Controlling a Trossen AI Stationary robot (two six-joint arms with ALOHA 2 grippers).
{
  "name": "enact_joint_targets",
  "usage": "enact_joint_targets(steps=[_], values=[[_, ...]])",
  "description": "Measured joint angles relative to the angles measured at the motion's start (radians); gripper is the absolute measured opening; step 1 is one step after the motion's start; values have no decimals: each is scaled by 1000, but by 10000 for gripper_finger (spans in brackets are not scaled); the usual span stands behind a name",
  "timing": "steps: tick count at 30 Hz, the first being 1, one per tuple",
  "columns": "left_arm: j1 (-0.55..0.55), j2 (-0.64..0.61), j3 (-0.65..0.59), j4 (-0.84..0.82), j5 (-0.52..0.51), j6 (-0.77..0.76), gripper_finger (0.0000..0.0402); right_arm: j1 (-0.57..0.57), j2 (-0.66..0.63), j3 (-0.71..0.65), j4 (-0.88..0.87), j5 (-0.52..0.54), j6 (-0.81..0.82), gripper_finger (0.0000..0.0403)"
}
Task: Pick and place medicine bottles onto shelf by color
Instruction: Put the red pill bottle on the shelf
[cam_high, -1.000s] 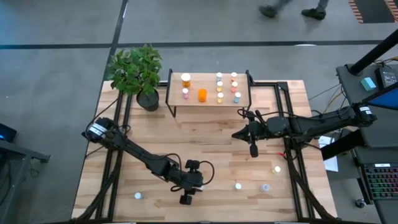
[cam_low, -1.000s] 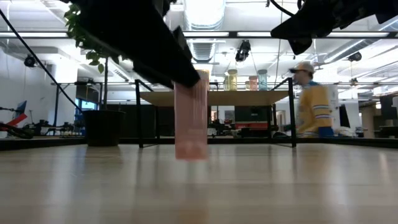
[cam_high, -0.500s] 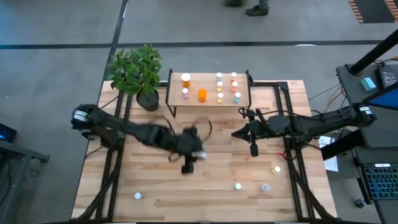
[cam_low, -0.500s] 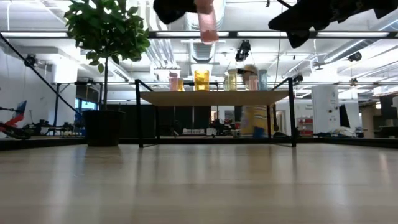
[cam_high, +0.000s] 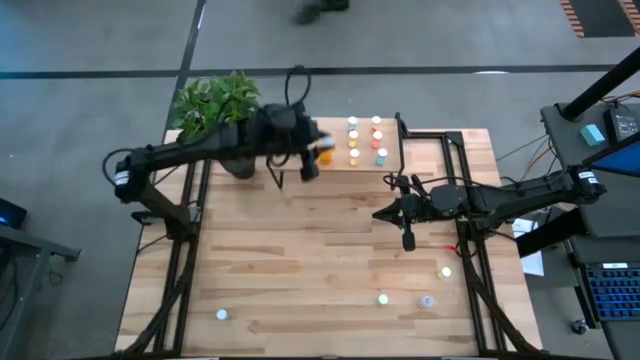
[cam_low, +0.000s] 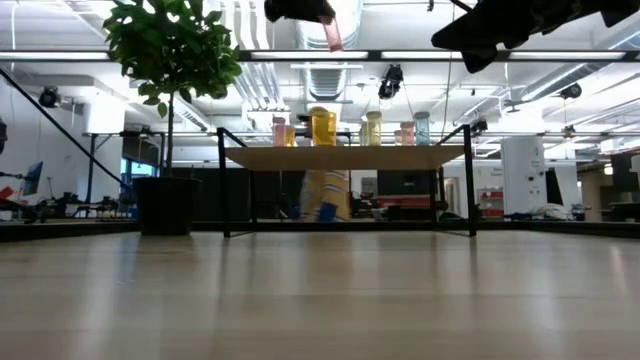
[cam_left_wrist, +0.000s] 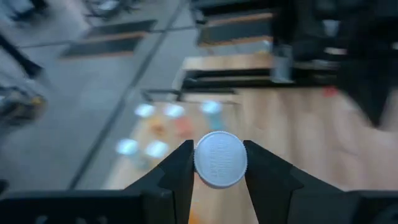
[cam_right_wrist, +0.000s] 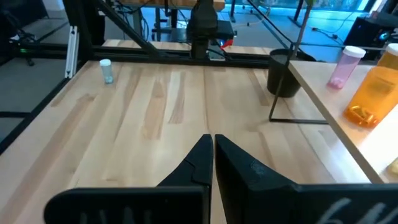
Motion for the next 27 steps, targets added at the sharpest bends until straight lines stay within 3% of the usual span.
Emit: enact_joint_targets(steps=[13,27], values=[[247,184,12,79,18,37,108,0,0,3,-5,1,-17,9],[309,256,11,54,61,-11,108,0,0,3,-4,2,-17,9]])
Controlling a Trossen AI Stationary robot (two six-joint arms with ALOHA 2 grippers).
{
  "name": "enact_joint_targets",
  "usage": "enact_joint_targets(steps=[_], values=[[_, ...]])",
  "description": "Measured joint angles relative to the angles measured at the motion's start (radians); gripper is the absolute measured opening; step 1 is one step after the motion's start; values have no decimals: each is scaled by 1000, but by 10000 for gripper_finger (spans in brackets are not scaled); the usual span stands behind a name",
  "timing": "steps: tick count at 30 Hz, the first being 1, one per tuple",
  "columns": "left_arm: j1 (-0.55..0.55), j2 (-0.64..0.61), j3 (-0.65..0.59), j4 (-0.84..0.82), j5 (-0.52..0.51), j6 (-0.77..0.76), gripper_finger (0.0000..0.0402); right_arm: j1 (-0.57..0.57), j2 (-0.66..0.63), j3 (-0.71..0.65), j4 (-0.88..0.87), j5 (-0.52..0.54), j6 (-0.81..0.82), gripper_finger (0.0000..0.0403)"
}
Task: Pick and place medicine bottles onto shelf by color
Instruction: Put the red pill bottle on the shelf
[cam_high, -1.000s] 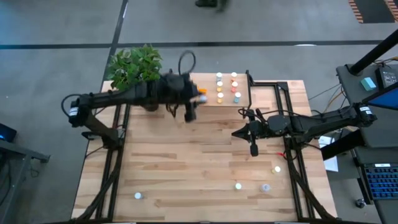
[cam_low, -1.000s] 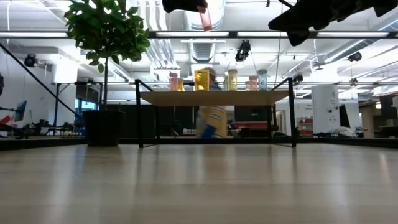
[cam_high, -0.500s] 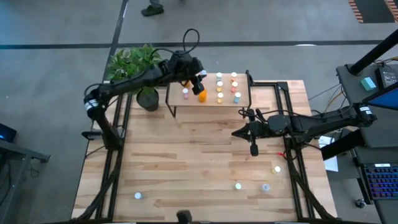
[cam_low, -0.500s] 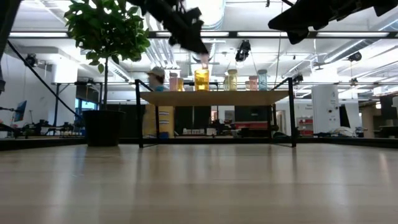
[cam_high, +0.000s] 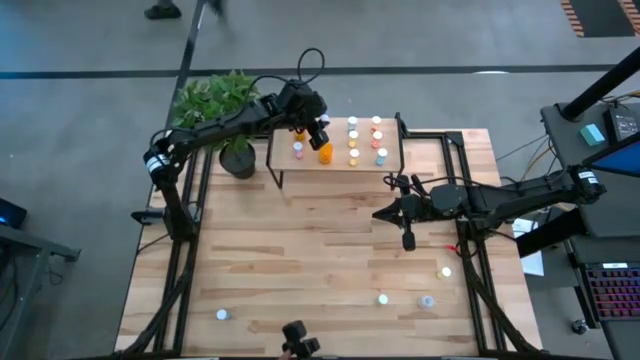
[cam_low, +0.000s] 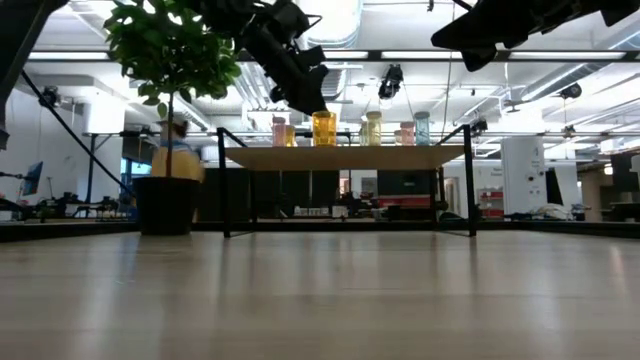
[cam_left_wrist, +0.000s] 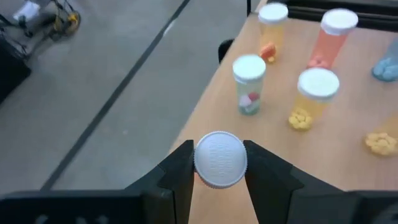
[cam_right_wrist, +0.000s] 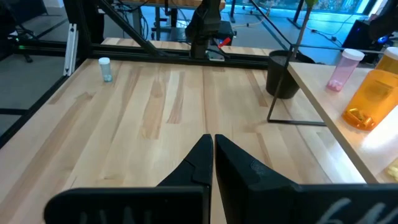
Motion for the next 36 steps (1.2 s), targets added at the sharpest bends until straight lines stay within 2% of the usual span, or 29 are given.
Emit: enact_joint_targets(steps=[6,11,17,26,36], values=[[3,0,20,-29,6,-71,108,0,0,0,0,0,0,9],[3,-2,128,-160,19,-85,108,0,0,0,1,20,-6,9],[3,-4,247,-232,19,-86,108,-2,0,0,3,34,-14,9],[3,7,196,-229,27,-113,108,-2,0,0,3,34,-17,9],[3,97,195,-208,30,-132,108,-2,0,0,3,34,-16,9]])
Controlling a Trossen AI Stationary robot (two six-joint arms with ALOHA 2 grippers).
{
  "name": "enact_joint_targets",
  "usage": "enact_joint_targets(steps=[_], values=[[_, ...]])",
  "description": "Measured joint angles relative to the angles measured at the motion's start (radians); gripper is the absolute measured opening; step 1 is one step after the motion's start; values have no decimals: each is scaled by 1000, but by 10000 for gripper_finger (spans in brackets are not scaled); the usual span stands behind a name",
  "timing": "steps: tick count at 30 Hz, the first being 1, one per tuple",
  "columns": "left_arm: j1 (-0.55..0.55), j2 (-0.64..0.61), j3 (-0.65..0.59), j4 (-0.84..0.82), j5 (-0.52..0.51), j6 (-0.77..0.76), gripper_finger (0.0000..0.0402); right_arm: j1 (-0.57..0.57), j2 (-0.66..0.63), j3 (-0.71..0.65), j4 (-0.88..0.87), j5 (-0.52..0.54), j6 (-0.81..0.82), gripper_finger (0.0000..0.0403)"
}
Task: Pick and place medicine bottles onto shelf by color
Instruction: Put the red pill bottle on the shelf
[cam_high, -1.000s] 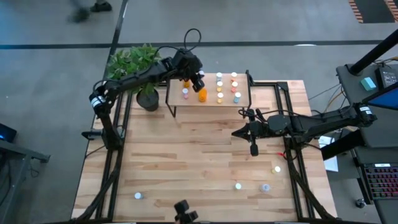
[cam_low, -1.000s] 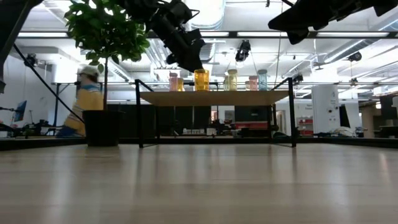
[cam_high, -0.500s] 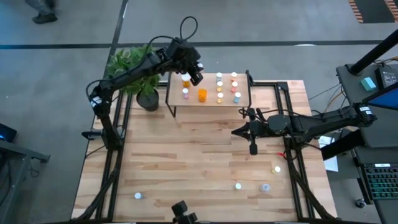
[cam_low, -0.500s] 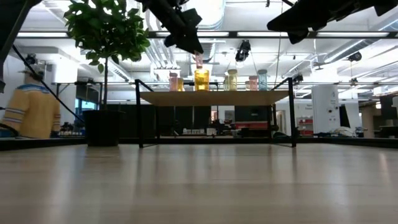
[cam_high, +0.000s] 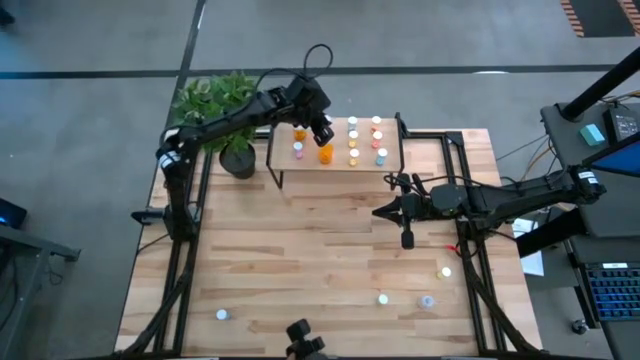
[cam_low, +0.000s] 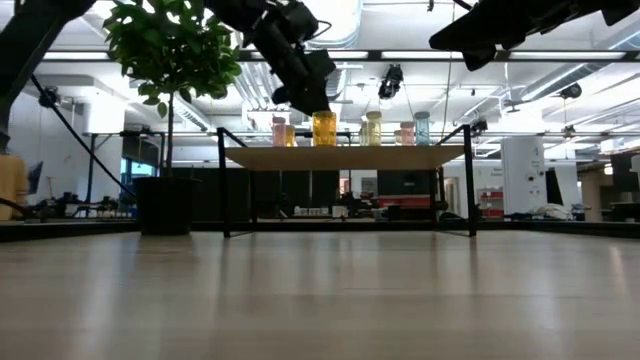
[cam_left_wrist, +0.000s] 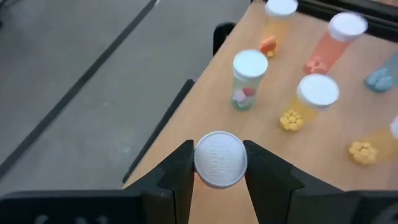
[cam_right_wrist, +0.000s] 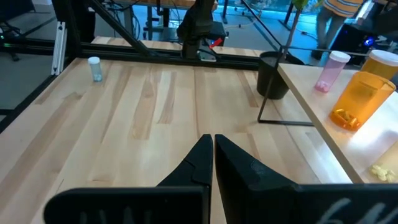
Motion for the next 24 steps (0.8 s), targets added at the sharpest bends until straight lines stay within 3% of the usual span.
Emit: enact_joint_targets(steps=[24], values=[[0,40,0,0,3,-122,108,0,0,0,-3,0,-8,9]])
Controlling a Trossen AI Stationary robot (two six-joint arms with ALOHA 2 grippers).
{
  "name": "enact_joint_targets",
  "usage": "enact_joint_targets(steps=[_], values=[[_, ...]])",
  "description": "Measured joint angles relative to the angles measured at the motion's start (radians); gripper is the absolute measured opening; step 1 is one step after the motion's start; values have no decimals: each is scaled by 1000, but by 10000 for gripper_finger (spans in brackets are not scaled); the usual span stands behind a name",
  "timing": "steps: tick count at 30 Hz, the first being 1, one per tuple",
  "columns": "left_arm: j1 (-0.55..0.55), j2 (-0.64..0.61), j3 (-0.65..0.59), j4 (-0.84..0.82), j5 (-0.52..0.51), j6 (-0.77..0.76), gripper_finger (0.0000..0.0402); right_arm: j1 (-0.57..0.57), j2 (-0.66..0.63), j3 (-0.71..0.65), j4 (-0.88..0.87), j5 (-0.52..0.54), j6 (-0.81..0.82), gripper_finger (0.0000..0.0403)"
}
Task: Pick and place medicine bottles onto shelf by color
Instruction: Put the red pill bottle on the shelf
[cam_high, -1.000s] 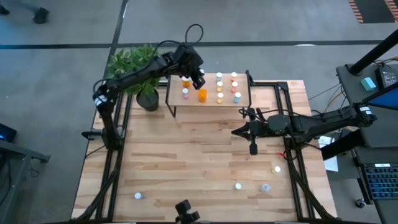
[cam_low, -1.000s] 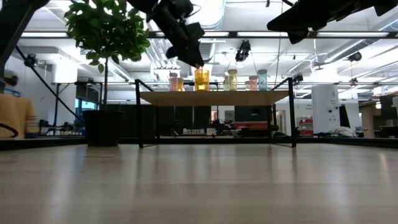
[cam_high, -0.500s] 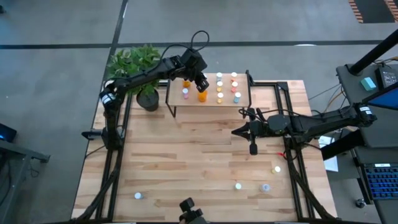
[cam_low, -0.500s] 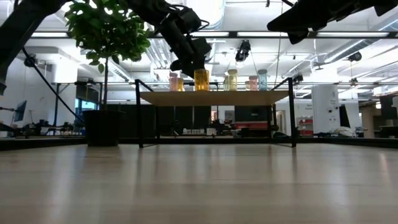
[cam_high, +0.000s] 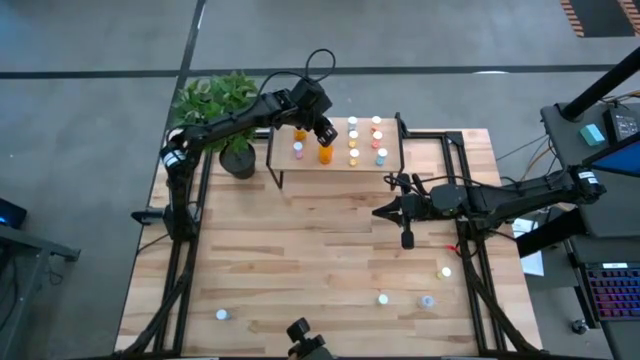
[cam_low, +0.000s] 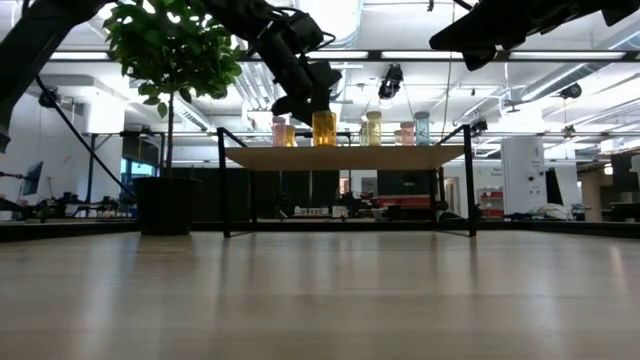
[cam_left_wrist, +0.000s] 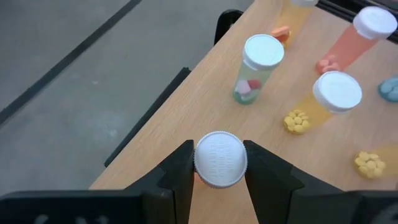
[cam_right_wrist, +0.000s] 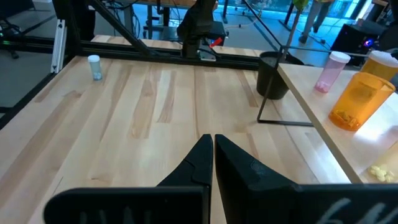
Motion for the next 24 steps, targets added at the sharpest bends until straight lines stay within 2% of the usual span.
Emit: enact_joint_targets(steps=[24], values=[[-7,4,-5,5,-8,-43,108,0,0,0,0,0,2,9]])
